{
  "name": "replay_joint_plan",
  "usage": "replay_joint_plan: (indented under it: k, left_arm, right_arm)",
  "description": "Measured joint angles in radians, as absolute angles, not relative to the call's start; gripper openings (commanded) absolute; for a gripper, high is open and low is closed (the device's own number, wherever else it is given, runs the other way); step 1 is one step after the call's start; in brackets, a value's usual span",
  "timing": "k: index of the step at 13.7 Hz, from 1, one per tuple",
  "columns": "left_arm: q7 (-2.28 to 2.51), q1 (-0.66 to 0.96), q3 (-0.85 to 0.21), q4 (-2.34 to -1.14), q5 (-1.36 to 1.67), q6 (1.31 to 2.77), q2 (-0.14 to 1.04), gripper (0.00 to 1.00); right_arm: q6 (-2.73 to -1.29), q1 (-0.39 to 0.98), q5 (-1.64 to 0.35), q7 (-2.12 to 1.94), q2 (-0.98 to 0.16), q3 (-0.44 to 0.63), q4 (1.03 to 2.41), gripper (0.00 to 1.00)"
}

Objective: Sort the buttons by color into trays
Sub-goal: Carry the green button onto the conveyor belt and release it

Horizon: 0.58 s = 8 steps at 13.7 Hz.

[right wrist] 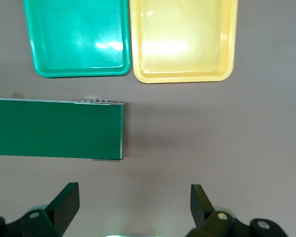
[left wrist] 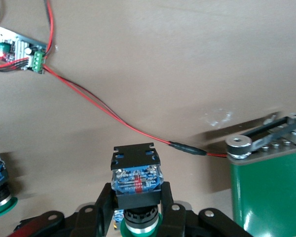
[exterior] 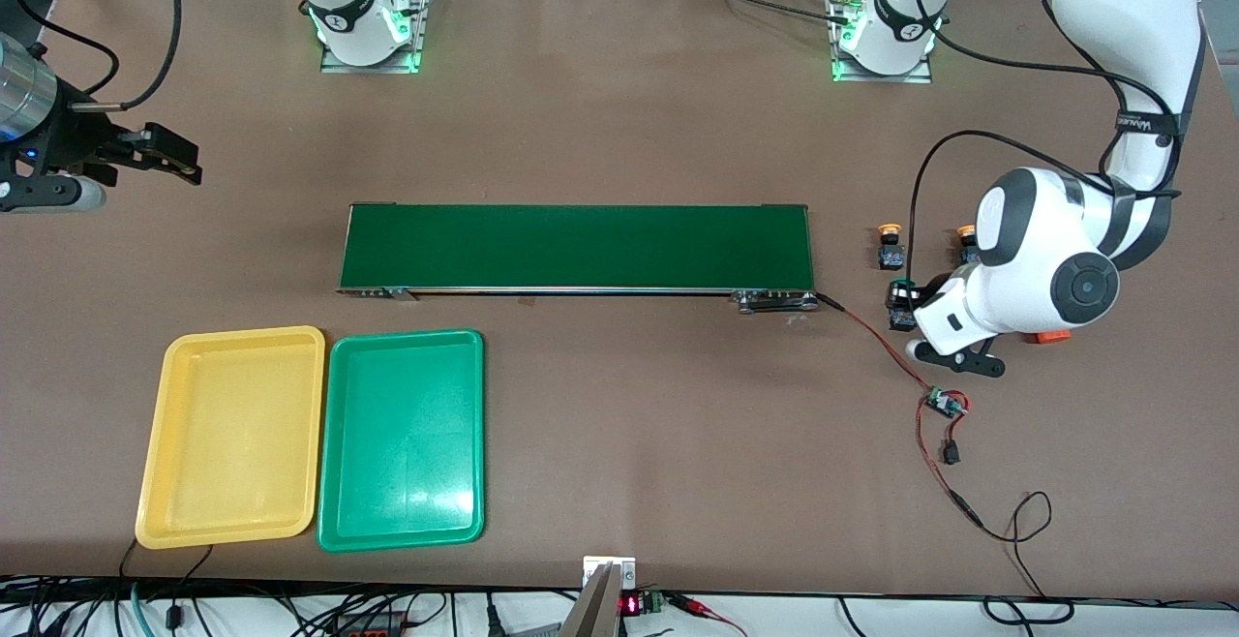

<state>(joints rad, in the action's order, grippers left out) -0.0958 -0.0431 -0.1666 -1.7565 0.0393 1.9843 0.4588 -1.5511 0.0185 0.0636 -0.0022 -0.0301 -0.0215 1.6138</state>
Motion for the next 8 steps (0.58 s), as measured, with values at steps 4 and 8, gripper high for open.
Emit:
replay_joint_plan:
  k: [4, 8]
  left_arm:
    - [-0.080, -0.042, -0.209, -1.759, 0.039, 1.980, 0.457, 0.05]
    - [0.084, 0.058, -0.242, -1.773, 0.039, 1.966, 0.452, 0.02]
  right_arm:
    - [-1.552, 0.018, 0.081, -0.002, -0.030, -0.022, 1.614, 1.00]
    - [-1.557, 0.019, 0.081, -0.003, -0.044, -0.025, 1.615, 1.00]
